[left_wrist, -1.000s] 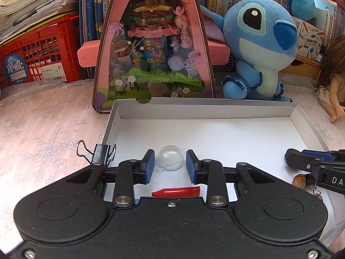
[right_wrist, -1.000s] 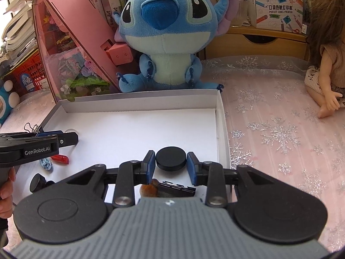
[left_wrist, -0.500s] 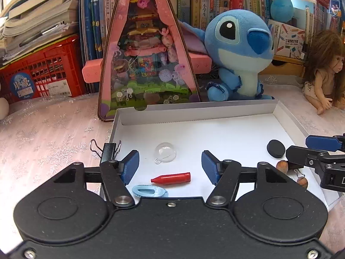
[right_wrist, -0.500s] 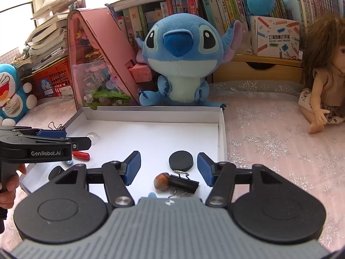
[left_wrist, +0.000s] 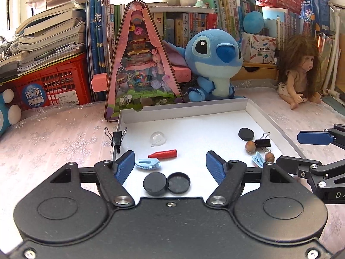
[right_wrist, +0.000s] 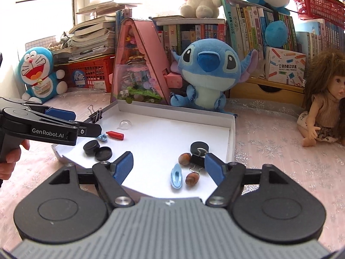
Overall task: Organize rigid objects
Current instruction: 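Grasp another black puck with the left gripper while the right gripper reaches toward the red marker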
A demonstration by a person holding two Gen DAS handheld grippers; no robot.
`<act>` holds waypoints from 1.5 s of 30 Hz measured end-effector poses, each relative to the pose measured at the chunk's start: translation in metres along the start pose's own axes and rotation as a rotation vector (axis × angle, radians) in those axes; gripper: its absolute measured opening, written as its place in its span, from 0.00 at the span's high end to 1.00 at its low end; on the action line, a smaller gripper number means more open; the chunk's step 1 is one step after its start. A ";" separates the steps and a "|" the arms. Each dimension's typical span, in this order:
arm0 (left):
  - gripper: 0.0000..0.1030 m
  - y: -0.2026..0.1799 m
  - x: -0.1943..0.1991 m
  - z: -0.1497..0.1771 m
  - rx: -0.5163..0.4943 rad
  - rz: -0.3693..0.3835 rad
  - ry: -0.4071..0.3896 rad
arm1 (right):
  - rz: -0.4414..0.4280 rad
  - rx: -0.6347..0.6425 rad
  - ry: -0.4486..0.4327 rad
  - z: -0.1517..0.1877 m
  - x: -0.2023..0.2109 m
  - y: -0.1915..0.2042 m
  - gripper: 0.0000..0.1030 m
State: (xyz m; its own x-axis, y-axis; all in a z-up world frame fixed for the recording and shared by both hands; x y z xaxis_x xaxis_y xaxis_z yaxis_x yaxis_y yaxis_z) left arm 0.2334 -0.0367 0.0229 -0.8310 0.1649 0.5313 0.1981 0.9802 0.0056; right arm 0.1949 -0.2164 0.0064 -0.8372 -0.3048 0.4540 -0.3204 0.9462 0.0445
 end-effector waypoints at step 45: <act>0.71 -0.043 0.083 0.119 -0.085 0.179 0.107 | -0.186 0.189 0.082 0.080 0.057 0.049 0.14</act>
State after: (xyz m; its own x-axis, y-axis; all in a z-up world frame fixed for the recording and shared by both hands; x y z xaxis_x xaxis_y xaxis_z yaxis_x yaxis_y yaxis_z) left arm 0.0945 -0.0520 -0.0339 -0.7196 0.3180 0.6173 0.3843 0.9228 -0.0275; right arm 0.0964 -0.1962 -0.0369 -0.7198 -0.4545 0.5248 -0.5488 0.8354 -0.0292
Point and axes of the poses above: each gripper's, at about its wrist camera, not at the fingertips, and x roughly against the way its jaws point, y to its left, z to its underside, the point moved 6 cm from there along -x, roughly the way its jaws point, and after that the axes turned 5 degrees about -y, right-handed, at the moved point
